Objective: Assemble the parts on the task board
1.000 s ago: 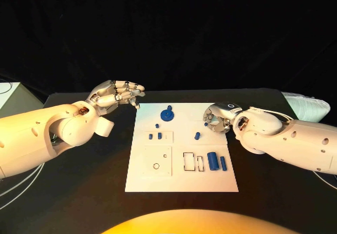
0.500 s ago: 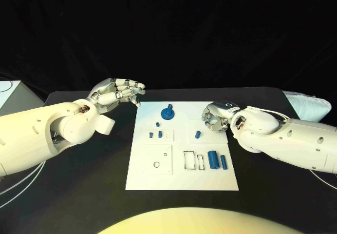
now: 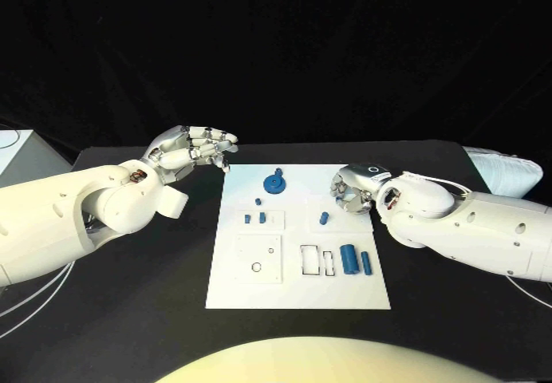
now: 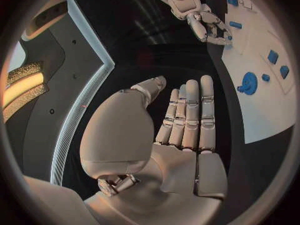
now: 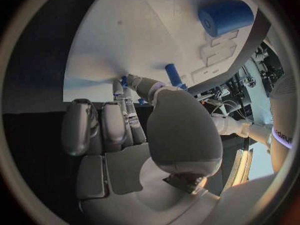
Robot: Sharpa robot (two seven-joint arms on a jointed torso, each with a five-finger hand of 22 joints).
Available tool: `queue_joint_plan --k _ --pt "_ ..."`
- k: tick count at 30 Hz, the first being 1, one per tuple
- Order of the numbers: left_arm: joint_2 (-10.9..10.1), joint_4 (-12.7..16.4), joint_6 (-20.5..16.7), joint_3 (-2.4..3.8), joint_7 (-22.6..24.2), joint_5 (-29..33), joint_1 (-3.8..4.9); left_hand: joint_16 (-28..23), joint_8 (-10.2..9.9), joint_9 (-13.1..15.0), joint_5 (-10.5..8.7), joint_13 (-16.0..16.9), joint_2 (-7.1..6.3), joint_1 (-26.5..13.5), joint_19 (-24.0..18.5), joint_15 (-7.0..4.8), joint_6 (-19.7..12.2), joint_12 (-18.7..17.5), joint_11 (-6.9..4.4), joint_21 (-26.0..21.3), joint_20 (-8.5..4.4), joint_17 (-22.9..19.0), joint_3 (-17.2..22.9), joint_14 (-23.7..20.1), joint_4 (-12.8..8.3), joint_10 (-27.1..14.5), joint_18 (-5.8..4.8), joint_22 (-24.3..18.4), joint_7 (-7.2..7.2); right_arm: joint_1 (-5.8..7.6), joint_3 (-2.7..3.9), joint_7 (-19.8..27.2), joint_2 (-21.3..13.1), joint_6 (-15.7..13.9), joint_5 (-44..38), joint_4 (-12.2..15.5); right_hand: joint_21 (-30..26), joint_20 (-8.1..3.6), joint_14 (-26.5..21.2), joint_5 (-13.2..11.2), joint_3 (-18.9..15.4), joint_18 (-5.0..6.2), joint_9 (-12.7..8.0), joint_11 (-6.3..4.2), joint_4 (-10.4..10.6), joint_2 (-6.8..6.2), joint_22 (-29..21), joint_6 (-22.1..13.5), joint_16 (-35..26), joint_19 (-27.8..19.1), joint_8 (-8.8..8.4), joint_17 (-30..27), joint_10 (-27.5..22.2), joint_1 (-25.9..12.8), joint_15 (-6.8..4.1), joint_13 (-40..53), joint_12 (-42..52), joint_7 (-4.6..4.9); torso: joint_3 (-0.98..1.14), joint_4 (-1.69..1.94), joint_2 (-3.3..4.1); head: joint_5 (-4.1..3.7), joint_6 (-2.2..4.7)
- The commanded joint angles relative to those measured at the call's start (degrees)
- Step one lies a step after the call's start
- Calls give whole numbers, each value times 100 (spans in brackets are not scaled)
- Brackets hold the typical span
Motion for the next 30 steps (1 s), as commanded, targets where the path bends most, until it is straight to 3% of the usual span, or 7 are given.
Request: queue_joint_plan --k 1,4,8,30 --pt "7 20 45 4 76 23 1 36 -37 -4 -34 3 43 17 118 -10 -10 -26 12 2 28 4 -53 87 15 12 36 -3 29 -98 -63 -364 -3 313 -315 8 43 -26 157 5 -3 -73 25 -116 -56 1 45 89 41 14 56 -17 196 82 -55 100 54 -16 1 -1 0 -25 0" --pt "6 26 11 4 99 16 1 70 -45 -6 -34 8 51 39 260 -27 -13 -32 3 79 6 12 -79 171 27 16 40 30 27 -109 -63 -467 -1 170 -409 32 100 -60 146 -37 41 -82 68 -163 -142 78 114 194 61 23 125 -32 304 182 -97 175 102 -53 2 -5 2 -35 5" --pt "12 27 -28 3 124 2 1 70 -45 -6 -34 8 51 39 260 -27 -13 -32 3 79 6 12 -79 171 27 16 40 30 27 -122 -63 -603 -1 -78 -495 60 292 -111 149 118 125 -125 136 -217 -235 153 332 326 114 89 225 -21 449 219 -144 310 171 -99 4 1 -1 -45 -8" --pt "35 -2 -107 3 196 -9 0 70 -45 -6 -27 9 76 52 287 -30 -6 -34 1 95 0 10 -72 182 36 18 38 38 25 -135 -35 -586 -77 -746 -447 248 533 -145 155 188 210 -181 207 -257 -311 139 605 403 169 180 301 -18 541 149 -176 452 202 -139 1 -1 -3 -46 -5"
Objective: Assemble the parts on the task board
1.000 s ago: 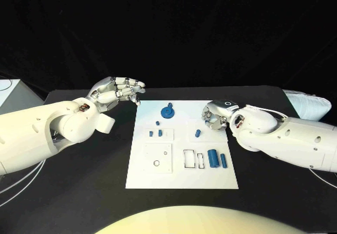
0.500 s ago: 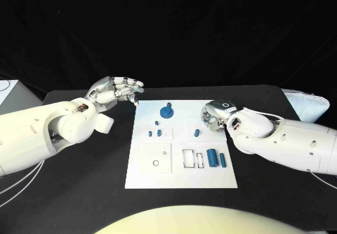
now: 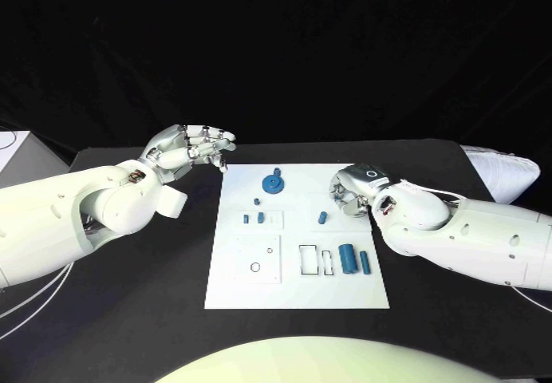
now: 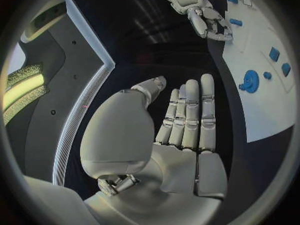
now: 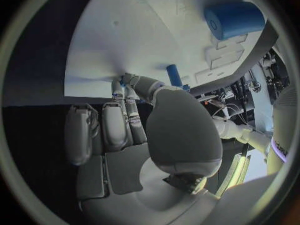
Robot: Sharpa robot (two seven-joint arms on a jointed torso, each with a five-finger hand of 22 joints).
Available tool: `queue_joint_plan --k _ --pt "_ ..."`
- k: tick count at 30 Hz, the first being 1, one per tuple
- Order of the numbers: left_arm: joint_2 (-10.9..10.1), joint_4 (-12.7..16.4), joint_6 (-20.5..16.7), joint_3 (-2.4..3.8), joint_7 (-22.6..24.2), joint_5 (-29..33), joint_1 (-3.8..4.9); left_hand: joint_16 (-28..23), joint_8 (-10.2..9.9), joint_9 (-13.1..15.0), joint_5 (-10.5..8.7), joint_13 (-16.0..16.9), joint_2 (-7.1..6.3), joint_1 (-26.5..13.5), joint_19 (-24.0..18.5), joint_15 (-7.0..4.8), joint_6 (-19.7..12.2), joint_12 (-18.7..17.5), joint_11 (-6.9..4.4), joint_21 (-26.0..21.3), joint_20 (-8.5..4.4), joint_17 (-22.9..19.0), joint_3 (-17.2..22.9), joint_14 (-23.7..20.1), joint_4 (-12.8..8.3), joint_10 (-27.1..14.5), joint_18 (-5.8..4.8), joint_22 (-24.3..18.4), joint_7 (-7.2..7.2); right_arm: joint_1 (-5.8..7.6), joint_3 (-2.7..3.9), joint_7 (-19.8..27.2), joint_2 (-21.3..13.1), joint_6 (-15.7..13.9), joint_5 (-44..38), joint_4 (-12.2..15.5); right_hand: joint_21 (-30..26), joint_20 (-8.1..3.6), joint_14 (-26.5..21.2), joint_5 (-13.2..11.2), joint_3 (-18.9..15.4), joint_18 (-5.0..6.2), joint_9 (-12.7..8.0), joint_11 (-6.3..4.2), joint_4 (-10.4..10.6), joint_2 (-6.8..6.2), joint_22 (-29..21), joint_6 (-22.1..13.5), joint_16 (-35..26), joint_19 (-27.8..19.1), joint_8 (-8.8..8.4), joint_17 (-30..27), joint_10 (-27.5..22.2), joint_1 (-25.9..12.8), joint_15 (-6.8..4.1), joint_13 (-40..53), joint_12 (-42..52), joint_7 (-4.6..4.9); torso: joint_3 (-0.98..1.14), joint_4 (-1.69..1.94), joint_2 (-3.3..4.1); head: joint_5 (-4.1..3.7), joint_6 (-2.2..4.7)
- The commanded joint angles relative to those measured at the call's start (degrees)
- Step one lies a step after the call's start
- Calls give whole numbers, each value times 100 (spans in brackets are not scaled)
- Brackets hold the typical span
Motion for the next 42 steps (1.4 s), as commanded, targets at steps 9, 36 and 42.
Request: queue_joint_plan --k 9,36,42 --pt "26 -17 -8 3 169 -4 -1 11 -13 -7 -21 7 61 48 44 -1 0 -40 -2 38 6 2 -11 50 9 13 37 14 21 75 79 14 -169 -312 171 211 30 -37 163 30 14 -93 16 -357 -22 57 246 45 34 67 25 1 386 21 -53 459 40 -4 -8 -3 -5 -4 12" --pt "88 -53 29 3 178 -3 -5 -5 -18 -9 -10 4 77 83 48 -1 -3 -55 2 44 0 -4 2 41 2 -4 34 20 25 180 114 406 -364 -176 920 1634 -15 -41 151 38 39 -80 23 -356 -40 50 198 33 10 41 23 -50 374 10 -55 480 26 -2 -16 -1 -3 121 44" --pt "139 -58 50 2 181 -19 -5 -9 -18 -9 -6 4 83 92 47 -1 -3 -57 3 44 0 -6 7 37 -1 -6 33 22 26 3 98 482 -134 -155 874 1594 -12 -41 147 32 47 -81 25 -353 -44 54 202 26 0 40 20 -69 368 7 -54 487 20 1 -12 10 2 226 4"
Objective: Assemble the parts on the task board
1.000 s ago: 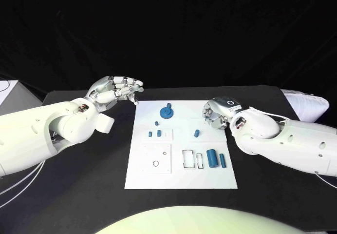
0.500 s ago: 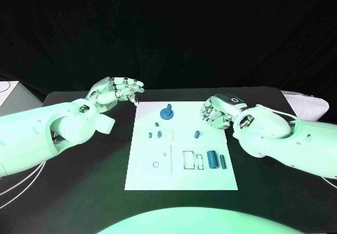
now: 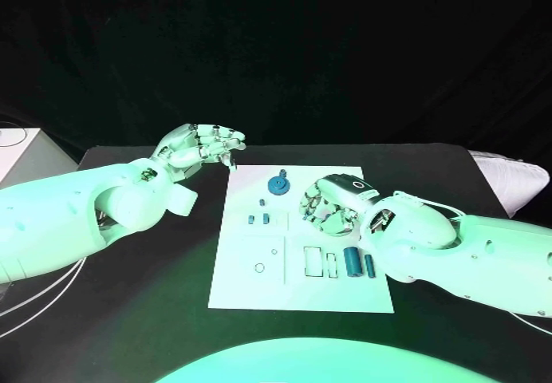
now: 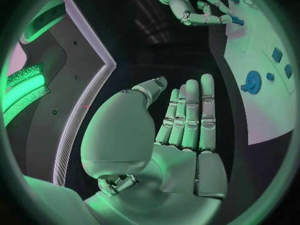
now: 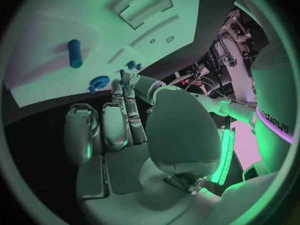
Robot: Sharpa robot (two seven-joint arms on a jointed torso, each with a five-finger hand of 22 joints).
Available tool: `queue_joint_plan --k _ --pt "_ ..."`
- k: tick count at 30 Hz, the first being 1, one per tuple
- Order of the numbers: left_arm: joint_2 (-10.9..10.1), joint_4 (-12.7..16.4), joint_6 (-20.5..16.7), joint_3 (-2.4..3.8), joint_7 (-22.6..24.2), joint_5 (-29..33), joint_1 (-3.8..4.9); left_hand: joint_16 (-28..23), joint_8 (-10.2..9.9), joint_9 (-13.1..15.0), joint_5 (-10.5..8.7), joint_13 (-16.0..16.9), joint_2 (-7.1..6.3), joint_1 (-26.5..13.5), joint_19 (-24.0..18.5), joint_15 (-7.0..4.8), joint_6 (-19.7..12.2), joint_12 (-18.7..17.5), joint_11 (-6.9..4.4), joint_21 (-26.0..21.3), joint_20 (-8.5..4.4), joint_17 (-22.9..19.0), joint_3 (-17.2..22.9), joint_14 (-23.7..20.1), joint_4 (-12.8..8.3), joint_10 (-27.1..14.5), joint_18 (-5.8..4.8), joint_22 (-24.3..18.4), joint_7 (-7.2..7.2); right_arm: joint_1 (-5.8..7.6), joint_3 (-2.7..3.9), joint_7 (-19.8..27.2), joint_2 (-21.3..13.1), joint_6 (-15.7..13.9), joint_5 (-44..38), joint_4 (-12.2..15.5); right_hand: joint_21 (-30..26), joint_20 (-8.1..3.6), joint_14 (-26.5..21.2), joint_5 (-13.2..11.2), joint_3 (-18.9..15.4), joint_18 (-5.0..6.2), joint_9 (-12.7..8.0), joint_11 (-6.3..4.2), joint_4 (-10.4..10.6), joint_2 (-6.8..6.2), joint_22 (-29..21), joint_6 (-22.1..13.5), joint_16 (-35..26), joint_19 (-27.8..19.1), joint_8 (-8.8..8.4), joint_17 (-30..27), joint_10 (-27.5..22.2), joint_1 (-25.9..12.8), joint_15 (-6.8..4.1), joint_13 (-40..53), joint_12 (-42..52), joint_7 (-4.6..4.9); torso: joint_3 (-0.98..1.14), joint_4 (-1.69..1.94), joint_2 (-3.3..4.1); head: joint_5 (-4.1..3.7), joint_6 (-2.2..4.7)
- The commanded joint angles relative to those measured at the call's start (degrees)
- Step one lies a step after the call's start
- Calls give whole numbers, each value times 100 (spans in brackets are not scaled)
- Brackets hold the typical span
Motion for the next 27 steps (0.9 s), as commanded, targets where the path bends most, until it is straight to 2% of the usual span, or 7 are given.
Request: queue_joint_plan --k 1,5,9,11,17,27 --pt "37 -2 78 3 105 -21 -1 -10 -18 -5 -6 3 36 46 47 -1 -2 -30 3 22 0 -6 7 37 -2 -7 33 6 27 -87 -3 179 88 38 -21 -28 -27 -42 125 13 24 -81 6 -352 -6 54 202 21 1 41 22 -22 369 7 -35 476 34 7 2 10 6 79 -25" --pt "96 -34 84 2 78 -32 -1 -19 -20 -5 -9 2 27 46 40 3 -4 -36 8 20 1 -9 2 25 -2 -15 30 7 32 -215 -10 236 282 48 -31 -90 -31 -42 123 13 28 -80 7 -351 -8 56 198 17 -5 38 20 -33 366 7 -34 479 32 8 4 -1 6 175 -56" --pt "150 -68 86 2 65 -41 -1 -27 -21 -6 -12 1 21 41 30 8 -5 -38 12 15 3 -11 -4 12 2 -17 27 6 36 -309 -25 269 451 74 -52 -159 -41 -42 120 17 36 -77 8 -349 -14 59 187 11 -8 32 18 -41 363 7 -33 485 28 11 -1 -15 6 188 -70" --pt "171 -79 86 2 62 -47 -1 -29 -21 -6 -12 1 20 40 29 9 -4 -38 12 14 3 -12 -5 11 3 -17 27 6 36 -351 -32 282 533 85 -73 -203 -41 -42 120 17 36 -77 8 -349 -14 59 187 11 -8 32 18 -41 363 7 -33 485 28 11 4 -19 7 195 -83" --pt "209 -93 106 2 32 -57 -1 -38 -23 -7 -14 1 13 33 15 14 -7 -42 16 7 6 -15 -14 -3 9 -21 24 5 41 -469 -47 302 715 50 -204 -326 -52 -41 117 22 44 -74 10 -346 -19 62 176 4 -10 26 15 -48 359 6 -31 491 24 15 15 7 11 205 -112" --pt "227 -109 181 1 -9 -60 0 -45 -30 -9 -13 0 10 31 6 18 -19 -47 22 2 8 -17 -18 -12 13 -28 24 5 48 -538 -50 331 839 68 -267 -394 -59 -41 115 31 49 -72 12 -343 -24 61 169 -1 -13 21 14 -55 356 2 -29 498 20 18 11 1 10 290 -165"
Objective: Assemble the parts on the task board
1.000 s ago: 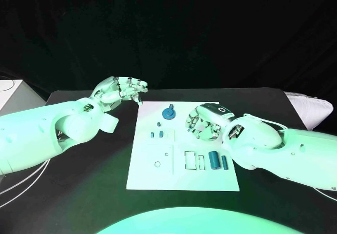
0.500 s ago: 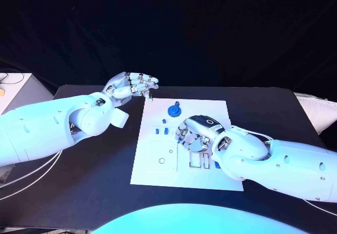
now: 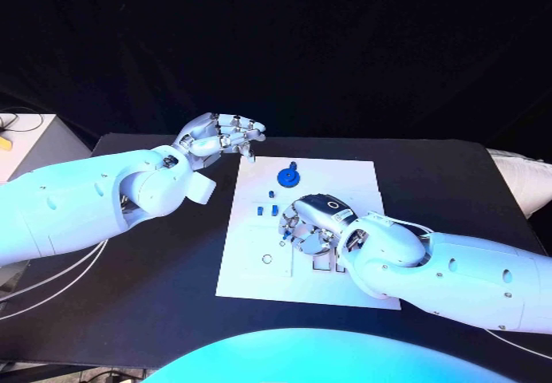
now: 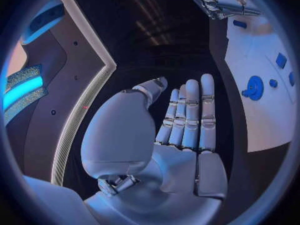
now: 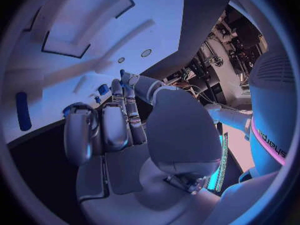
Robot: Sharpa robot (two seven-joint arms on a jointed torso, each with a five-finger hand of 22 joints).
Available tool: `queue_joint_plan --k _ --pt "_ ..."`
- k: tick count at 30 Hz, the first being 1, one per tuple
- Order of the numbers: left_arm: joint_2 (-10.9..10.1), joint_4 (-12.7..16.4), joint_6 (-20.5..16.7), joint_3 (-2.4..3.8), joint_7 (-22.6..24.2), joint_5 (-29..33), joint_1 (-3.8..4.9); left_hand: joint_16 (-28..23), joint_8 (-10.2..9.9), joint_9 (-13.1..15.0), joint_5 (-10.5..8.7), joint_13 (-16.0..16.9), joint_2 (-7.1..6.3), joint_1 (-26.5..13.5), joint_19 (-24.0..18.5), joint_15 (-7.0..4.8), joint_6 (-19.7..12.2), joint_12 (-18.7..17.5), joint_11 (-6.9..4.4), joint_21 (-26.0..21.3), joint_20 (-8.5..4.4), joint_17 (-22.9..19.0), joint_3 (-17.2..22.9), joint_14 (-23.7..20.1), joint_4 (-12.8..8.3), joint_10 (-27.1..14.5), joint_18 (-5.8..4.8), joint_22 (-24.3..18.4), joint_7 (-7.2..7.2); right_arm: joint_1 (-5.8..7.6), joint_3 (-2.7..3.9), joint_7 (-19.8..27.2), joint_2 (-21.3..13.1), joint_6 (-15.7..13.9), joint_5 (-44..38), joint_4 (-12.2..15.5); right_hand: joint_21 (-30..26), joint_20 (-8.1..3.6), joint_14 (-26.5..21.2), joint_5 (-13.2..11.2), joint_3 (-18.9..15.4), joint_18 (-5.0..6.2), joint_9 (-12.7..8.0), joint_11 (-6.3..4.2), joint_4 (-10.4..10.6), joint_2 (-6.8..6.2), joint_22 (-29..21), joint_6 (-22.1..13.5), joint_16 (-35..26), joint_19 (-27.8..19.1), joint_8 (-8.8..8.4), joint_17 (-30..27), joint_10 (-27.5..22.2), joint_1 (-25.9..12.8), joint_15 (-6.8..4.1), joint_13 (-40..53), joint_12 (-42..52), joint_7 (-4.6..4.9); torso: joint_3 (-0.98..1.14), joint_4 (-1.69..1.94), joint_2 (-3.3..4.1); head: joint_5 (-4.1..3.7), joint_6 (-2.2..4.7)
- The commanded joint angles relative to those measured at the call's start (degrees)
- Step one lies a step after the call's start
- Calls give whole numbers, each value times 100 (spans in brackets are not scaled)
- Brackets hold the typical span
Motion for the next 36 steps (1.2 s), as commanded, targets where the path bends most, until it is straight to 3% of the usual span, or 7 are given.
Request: queue_joint_plan --k 1,36 --pt "16 -2 160 3 13 -45 0 -23 -30 -7 -13 0 -13 9 6 18 -6 -25 22 2 8 -7 -19 -11 13 -28 23 6 36 -14 1 78 25 39 -122 -17 -38 -41 115 43 36 -72 7 -342 -9 61 170 0 -13 22 16 -3 357 2 -30 495 8 18 -3 3 -1 42 -14" --pt "14 -15 182 2 -41 -45 0 -29 -37 -10 -11 0 1 4 -4 24 -15 -30 29 -4 13 -10 -21 -18 28 -35 23 6 44 -125 -23 -103 152 199 -346 -178 -23 -39 110 59 40 -76 13 -337 -13 59 188 -7 -22 26 16 -25 351 -13 -26 509 1 24 -6 -1 -6 78 -14"
